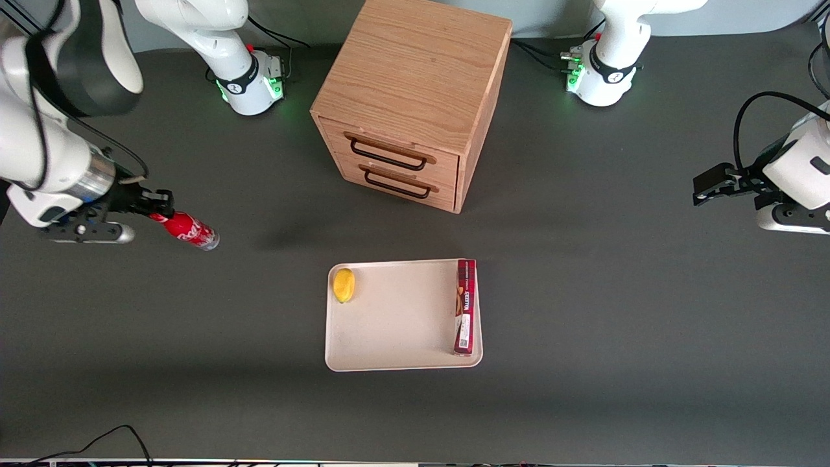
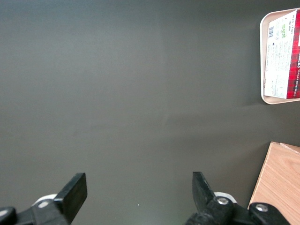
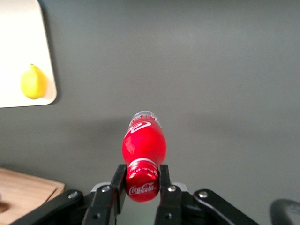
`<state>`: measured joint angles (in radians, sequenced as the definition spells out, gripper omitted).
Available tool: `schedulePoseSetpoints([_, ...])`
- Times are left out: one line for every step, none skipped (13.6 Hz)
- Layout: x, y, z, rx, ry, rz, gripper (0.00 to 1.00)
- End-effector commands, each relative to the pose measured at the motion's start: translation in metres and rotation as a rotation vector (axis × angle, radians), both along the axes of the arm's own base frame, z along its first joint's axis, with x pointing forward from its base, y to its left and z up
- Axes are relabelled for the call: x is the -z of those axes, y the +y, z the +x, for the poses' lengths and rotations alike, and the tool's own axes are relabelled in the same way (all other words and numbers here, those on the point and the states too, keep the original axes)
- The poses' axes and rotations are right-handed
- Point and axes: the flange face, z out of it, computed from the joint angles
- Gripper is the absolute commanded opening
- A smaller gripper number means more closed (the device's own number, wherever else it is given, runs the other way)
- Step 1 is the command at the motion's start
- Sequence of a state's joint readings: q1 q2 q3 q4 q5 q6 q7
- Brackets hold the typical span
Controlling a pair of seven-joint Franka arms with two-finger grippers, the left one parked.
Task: Place coke bottle on tray
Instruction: 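Lift the bottle and carry it toward the cream tray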
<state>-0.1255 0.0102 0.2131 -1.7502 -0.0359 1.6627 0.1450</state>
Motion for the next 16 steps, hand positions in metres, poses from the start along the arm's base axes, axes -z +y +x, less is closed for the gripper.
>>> schedulePoseSetpoints([-0.056,-0.003,0.009,0.009,0.002,0.034,0.0])
schedulePoseSetpoints([-0.066,-0.003,0.016,0.009,0.014,0.041,0.0])
schedulePoseSetpoints([-0.073,-0.002,0.026,0.009,0.014,0.049,0.0])
schedulePoseSetpoints([-0.074,-0.001,0.038,0.03,0.008,0.056,0.0])
schedulePoseSetpoints([-0.062,0.007,0.052,0.087,0.019,0.053,0.0])
schedulePoseSetpoints([-0.042,0.039,0.065,0.116,0.042,0.041,0.0])
schedulePoseSetpoints([-0.031,0.07,0.076,0.137,0.041,0.035,0.0])
schedulePoseSetpoints([-0.02,0.089,0.091,0.181,0.031,0.022,0.0])
schedulePoseSetpoints([-0.006,0.107,0.104,0.222,0.024,0.014,0.0])
schedulePoseSetpoints([0.007,0.132,0.114,0.247,0.012,0.02,0.0])
schedulePoseSetpoints([0.021,0.152,0.122,0.279,-0.006,0.026,0.0])
schedulePoseSetpoints([0.038,0.168,0.129,0.318,-0.032,0.024,0.0])
schedulePoseSetpoints([0.051,0.189,0.132,0.332,-0.062,0.011,0.0])
schedulePoseSetpoints([0.07,0.205,0.137,0.352,-0.089,-0.003,0.0])
schedulePoseSetpoints([0.086,0.218,0.142,0.375,-0.128,-0.009,0.0])
schedulePoseSetpoints([0.1,0.233,0.146,0.39,-0.167,-0.014,0.0])
